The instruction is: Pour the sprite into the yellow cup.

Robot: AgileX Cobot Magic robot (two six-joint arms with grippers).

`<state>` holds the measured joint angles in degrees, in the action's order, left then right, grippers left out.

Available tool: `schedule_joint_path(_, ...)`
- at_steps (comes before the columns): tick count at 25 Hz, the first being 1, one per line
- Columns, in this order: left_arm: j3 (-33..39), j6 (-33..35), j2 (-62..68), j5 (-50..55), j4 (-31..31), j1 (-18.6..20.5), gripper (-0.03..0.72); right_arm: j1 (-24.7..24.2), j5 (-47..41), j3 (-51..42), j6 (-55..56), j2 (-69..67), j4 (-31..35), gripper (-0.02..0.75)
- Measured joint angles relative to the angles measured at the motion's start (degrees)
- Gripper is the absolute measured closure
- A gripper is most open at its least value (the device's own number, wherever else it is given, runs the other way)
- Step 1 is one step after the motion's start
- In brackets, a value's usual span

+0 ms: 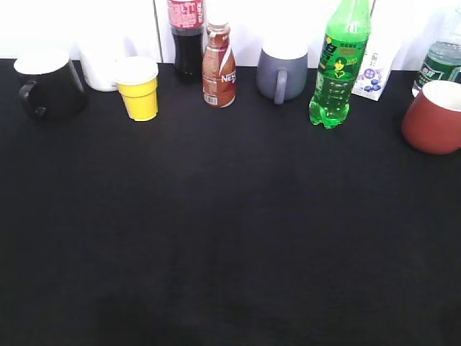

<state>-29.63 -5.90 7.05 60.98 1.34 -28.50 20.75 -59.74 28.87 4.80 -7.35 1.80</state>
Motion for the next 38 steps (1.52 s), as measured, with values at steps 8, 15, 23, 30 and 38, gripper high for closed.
schedule_joint_path(8, 0.0, 0.1, -2.5, -0.2, 0.0, 12.6, 0.195, -9.7, 0.0, 0.0, 0.0, 0.1, 0.1, 0.153)
schedule_joint_path(15, 0.0, 0.1, -7.5, -0.2, 0.1, 26.1, 0.195, -23.6, 0.0, 0.0, 0.0, 7.6, 0.1, 0.153)
schedule_joint_path(23, 0.0, 0.1, -7.5, -0.2, 0.1, 26.1, 0.195, -23.6, 0.0, -0.1, 0.1, 7.7, 0.1, 0.153)
schedule_joint_path(30, 0.0, 0.1, -7.5, -0.2, 0.1, 26.1, 0.195, -23.6, 0.0, -0.1, 0.1, 7.7, 0.1, 0.153)
schedule_joint_path(38, 0.0, 0.1, -7.5, -0.2, 0.1, 26.1, 0.195, -23.6, 0.0, -0.1, 0.1, 7.7, 0.1, 0.153)
